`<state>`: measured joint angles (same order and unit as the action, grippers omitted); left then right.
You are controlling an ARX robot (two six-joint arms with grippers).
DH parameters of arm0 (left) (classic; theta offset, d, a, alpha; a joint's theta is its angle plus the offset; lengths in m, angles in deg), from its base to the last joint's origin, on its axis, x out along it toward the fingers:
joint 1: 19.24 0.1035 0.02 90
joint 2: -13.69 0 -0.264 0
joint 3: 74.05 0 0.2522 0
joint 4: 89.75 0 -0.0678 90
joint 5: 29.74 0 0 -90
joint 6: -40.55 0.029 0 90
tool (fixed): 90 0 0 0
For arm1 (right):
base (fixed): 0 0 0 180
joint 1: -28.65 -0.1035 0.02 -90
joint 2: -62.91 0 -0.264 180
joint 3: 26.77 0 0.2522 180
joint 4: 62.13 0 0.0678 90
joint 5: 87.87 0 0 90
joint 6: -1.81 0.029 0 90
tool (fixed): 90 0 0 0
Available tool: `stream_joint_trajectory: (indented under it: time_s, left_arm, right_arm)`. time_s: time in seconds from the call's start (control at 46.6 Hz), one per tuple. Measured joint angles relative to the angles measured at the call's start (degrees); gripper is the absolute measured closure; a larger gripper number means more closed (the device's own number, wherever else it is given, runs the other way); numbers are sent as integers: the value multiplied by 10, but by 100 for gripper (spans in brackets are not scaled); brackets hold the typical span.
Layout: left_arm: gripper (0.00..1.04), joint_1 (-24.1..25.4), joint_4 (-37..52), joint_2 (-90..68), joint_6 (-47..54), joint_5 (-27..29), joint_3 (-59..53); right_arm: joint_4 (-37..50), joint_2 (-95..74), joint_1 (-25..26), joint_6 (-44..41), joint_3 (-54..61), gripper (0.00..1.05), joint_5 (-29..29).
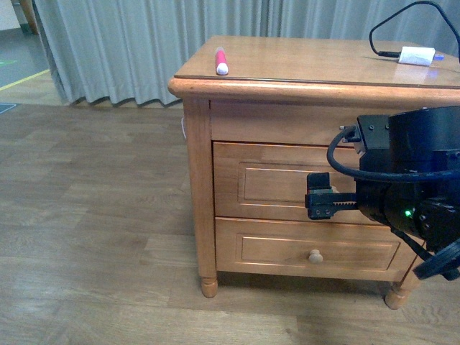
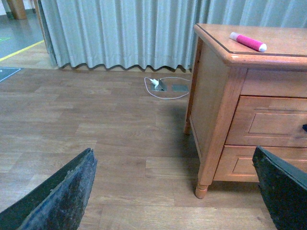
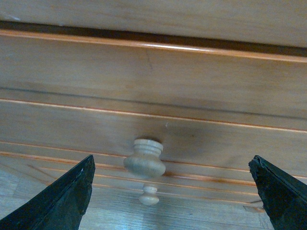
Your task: Place pink marker in drawer with both arms
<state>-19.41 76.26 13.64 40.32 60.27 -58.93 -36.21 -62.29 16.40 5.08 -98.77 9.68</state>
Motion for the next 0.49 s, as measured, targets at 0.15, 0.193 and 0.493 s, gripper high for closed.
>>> stream_joint_trajectory:
  time_s: [0.15, 0.193, 0.493]
  left_arm:
    - [6, 0, 0, 0, 0, 0, 0]
    - [6, 0, 0, 0, 0, 0, 0]
    - [6, 0, 0, 0, 0, 0, 0]
  right_arm:
    - [-9, -30, 1, 2, -30, 8, 8]
    - [-9, -36, 1, 2, -33, 8, 10]
    - [-11, -57, 5, 14, -47, 8, 15]
